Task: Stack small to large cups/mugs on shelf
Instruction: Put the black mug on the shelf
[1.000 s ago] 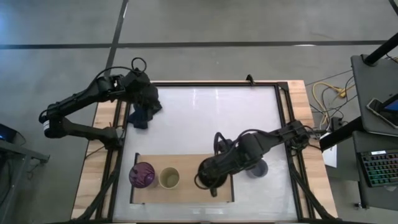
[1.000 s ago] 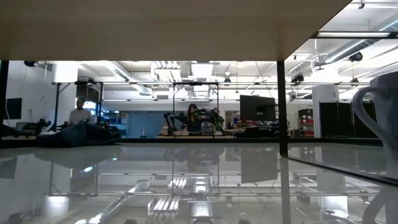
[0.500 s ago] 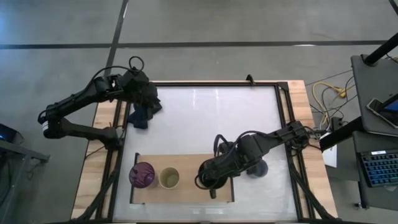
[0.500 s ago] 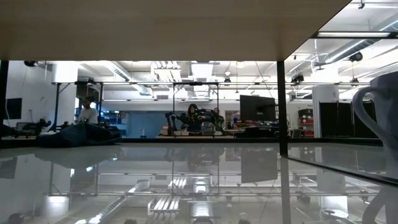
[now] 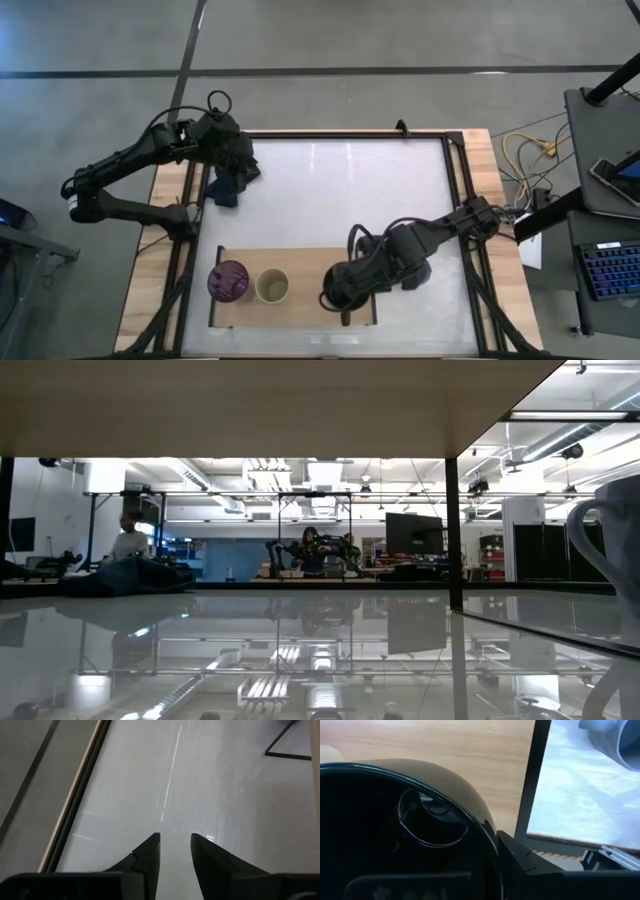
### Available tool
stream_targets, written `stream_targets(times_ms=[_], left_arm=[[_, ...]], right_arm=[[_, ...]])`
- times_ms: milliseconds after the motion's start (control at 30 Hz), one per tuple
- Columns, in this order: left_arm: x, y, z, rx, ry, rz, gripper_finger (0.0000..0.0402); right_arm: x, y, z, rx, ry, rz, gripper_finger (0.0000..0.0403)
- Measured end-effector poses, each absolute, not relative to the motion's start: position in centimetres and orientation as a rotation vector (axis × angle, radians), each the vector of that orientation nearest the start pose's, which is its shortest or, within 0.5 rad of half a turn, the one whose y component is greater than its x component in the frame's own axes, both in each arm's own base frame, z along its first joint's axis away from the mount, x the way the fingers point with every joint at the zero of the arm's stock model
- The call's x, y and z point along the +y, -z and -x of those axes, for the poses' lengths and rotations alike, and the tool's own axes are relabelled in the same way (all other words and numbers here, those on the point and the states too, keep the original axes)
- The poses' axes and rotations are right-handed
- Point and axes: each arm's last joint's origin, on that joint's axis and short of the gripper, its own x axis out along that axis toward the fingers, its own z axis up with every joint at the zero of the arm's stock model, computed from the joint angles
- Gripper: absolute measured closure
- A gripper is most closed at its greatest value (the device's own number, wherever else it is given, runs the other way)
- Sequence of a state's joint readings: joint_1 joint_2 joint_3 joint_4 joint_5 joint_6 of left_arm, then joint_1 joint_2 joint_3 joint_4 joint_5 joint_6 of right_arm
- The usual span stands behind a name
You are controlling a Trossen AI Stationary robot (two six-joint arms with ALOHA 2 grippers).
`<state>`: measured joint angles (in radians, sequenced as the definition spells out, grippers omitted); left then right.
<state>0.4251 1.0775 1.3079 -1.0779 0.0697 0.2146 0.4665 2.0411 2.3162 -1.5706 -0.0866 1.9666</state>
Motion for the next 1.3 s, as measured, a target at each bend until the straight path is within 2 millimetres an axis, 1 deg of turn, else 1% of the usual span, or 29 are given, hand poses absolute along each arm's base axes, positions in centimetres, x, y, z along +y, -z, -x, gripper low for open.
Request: stream_targets(times_ms=[167,333,433,600,800,1067,1200,1300], left_arm=[[7.4,-37.8,-16.8,0.855,-0.243,0.01,0.0307],[7.4,-37.8,-16.8,0.854,-0.253,0.034,0.0307],[7.4,-37.8,-16.8,0.855,-0.251,0.03,0.0307],[7.4,-37.8,-16.8,0.86,-0.231,-0.014,0.0307],[7.4,-37.8,-16.8,0.861,-0.228,-0.019,0.0307],[7.4,-37.8,-16.8,0.862,-0.22,-0.038,0.0307],[7.4,-37.8,-16.9,0.858,-0.216,-0.051,0.0307],[7.4,-37.8,-16.9,0.857,-0.217,-0.051,0.0307]], right_arm=[[18.0,-36.1,-34.1,1.226,0.907,-1.32,0.0374],[17.8,-35.0,-34.0,1.229,0.926,-1.23,0.0374],[17.7,-34.6,-34.0,1.237,0.939,-1.211,0.0374],[17.2,-34.6,-34.2,1.23,0.949,-1.226,0.0374],[16.6,-34.6,-34.5,1.221,0.962,-1.24,0.0374],[16.7,-34.7,-34.4,1.275,0.948,-1.269,0.0373],[16.7,-34.7,-34.4,1.268,0.959,-1.283,0.0373],[16.7,-34.7,-34.4,1.265,0.961,-1.284,0.0366]])
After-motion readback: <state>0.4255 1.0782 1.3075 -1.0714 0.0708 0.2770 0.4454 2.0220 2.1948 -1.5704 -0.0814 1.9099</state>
